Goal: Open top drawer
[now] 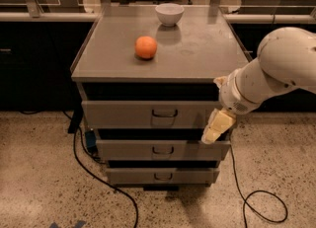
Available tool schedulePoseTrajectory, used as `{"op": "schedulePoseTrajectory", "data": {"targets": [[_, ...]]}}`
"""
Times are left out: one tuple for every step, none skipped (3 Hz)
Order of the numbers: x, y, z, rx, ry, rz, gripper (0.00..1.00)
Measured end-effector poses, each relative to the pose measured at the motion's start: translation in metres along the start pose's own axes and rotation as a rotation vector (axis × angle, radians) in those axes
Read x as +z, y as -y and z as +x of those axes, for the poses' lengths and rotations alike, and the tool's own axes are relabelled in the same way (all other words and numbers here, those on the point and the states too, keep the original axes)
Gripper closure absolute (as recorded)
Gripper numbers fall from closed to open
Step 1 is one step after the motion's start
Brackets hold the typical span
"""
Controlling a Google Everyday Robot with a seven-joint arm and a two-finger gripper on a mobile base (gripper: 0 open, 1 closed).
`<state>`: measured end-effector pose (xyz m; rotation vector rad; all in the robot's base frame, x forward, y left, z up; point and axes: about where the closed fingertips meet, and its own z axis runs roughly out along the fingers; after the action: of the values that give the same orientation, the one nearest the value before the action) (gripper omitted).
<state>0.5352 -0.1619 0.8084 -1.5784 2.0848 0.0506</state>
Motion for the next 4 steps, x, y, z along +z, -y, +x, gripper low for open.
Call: {"op": "schedulePoseTrajectory", "data": {"targets": [[0.029, -0.001, 0.009, 0.029, -0.003, 0.009, 0.0], [0.064, 0.003, 0.016, 0.077, 0.012, 0.034, 0.0], [0.064, 0.003, 0.016, 0.077, 0.012, 0.034, 0.0], [0.073, 0.004, 0.019, 0.098, 0.031, 0.03, 0.0]]}}
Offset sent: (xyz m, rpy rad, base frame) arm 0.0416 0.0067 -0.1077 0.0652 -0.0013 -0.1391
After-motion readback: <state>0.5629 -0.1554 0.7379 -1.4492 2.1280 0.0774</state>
